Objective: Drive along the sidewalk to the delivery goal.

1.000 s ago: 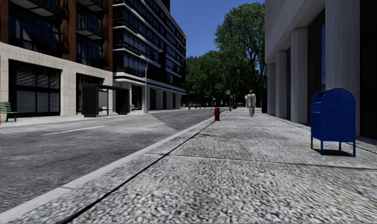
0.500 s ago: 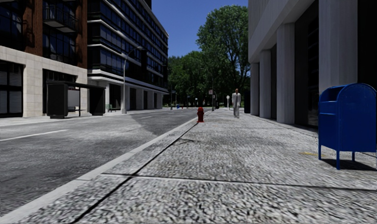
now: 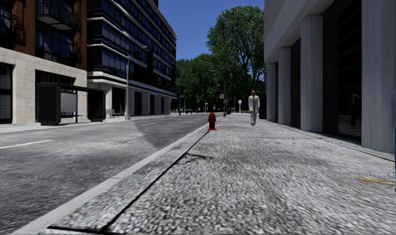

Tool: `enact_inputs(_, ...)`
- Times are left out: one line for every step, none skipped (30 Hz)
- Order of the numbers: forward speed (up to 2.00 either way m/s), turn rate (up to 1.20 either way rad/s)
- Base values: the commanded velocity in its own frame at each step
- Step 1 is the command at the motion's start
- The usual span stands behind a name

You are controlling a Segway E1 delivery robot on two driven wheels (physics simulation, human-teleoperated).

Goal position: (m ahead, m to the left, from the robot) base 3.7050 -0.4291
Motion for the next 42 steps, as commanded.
enact_inputs(1.72, -0.28)
enact_inputs(1.71, -0.41)
enact_inputs(1.71, -0.41)
enact_inputs(1.63, -0.45)
enact_inputs(1.57, -0.46)
enact_inputs(1.54, -0.46)
enact_inputs(1.54, -0.46)
enact_inputs(1.53, -0.46)
enact_inputs(1.53, -0.47)
enact_inputs(1.53, -0.47)
enact_inputs(1.53, -0.47)
enact_inputs(1.53, -0.47)
enact_inputs(1.53, -0.47)
enact_inputs(1.53, -0.47)
enact_inputs(1.53, -0.47)
enact_inputs(1.52, -0.05)
enact_inputs(1.5, 0.0)
enact_inputs(1.5, 0.0)
enact_inputs(1.5, 0.0)
enact_inputs(1.5, 0.0)
enact_inputs(1.5, 0.0)
enact_inputs(1.5, 0.0)
enact_inputs(1.5, 0.0)
enact_inputs(1.5, 0.0)
enact_inputs(1.5, 0.0)
enact_inputs(1.5, 0.0)
enact_inputs(1.41, 0.0)
enact_inputs(1.28, 0.0)
enact_inputs(1.28, 0.0)
enact_inputs(1.21, 0.0)
enact_inputs(1.19, 0.0)
enact_inputs(1.19, 0.0)
enact_inputs(1.18, 0.0)
enact_inputs(1.18, 0.0)
enact_inputs(1.18, 0.0)
enact_inputs(1.18, 0.0)
enact_inputs(1.18, 0.0)
enact_inputs(1.18, 0.0)
enact_inputs(1.18, 0.0)
enact_inputs(1.18, 0.0)
enact_inputs(1.15, 0.0)
enact_inputs(1.11, 0.0)
